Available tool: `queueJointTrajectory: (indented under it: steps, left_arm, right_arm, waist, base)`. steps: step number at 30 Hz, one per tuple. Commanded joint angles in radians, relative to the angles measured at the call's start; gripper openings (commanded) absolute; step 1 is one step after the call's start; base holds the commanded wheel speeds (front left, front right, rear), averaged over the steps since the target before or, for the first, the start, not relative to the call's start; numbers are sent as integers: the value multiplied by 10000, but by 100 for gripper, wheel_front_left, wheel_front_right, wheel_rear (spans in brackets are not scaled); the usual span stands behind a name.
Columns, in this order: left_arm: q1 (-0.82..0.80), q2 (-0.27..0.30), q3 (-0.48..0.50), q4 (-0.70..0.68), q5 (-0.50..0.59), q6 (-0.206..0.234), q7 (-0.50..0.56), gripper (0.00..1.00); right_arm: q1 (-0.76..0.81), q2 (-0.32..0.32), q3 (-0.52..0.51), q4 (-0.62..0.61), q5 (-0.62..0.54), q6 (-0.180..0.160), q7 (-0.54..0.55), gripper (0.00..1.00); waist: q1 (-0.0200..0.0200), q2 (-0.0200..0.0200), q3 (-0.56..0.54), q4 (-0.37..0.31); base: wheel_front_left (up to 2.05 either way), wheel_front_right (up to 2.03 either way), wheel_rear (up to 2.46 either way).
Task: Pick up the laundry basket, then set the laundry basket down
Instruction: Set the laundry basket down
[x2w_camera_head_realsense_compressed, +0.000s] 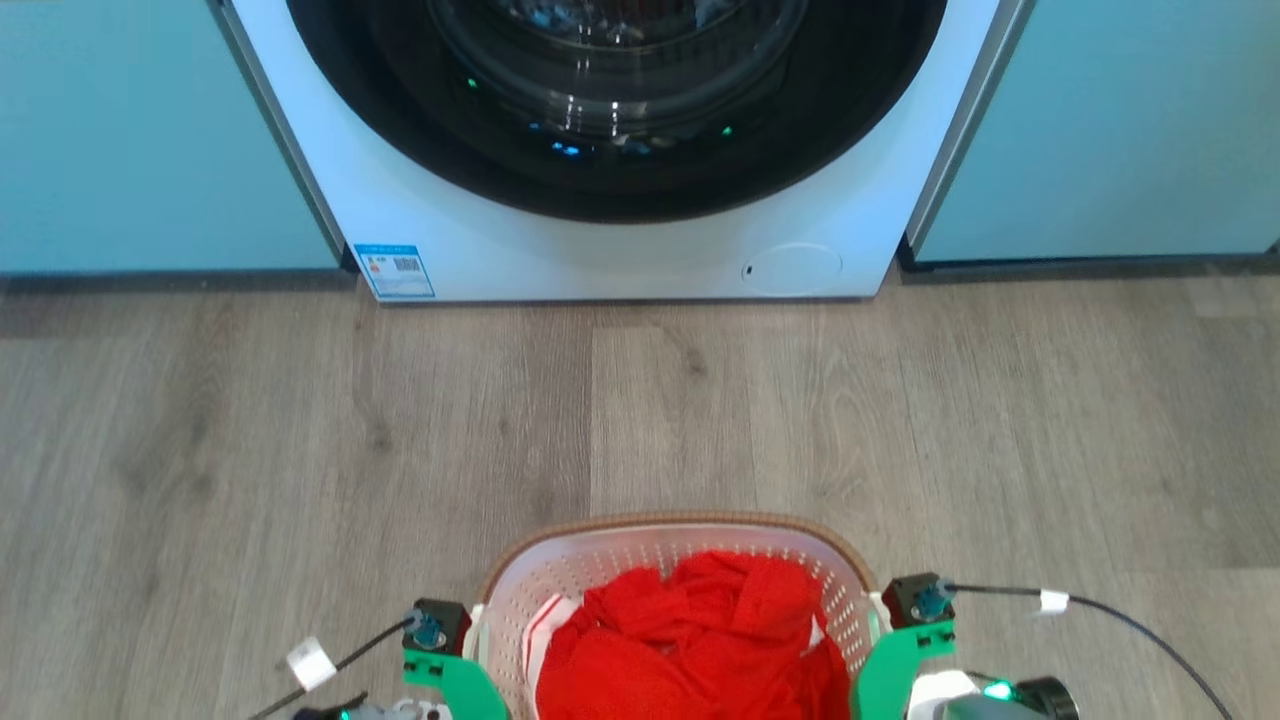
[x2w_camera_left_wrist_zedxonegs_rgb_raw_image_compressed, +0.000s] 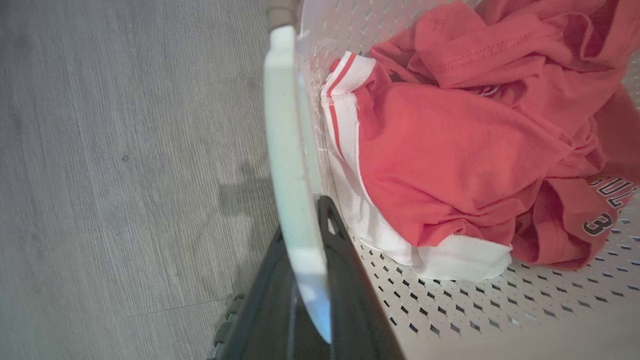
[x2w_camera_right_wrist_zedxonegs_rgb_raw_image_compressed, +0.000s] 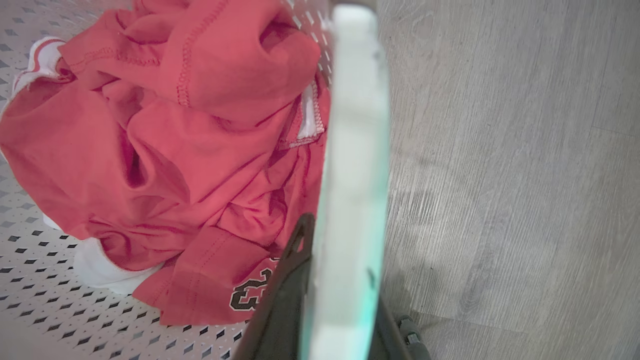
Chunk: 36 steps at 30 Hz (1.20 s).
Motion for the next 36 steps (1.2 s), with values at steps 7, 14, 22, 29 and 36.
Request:
queueJointTrajectory:
  steps: [7,14,22,29,36]
  left_arm:
    - [-1397,254,129,-42,-52,175,-324,0]
    - [-2594,254,205,-33,-32,258,-603,0]
    - [-4304,254,265,-93,23,378,-965,0]
    - [-5379,254,239,-174,20,479,-1192,0]
    - [-6085,254,139,-184,4,540,-1323,0]
  right_arm:
    - [-1141,53,147,3,-65,65,-440,0]
    - [-2388,53,40,206,-190,65,-705,0]
    - [-4277,53,-232,563,-439,65,-1138,0]
    - [-5356,53,-473,689,-764,65,-1355,0]
    - [-5745,-118,-1065,699,-1322,65,-1287,0]
  waist:
    - [0,-1,1310,-63]
    - [0,-1,2870,-104]
    - [0,-1,5163,9]
    - [0,-1,6590,117]
    - [0,-1,7327,191]
  base:
    - [0,0,0]
    - [0,0,0]
    - [0,0,0]
    - [0,0,0]
    - [0,0,0]
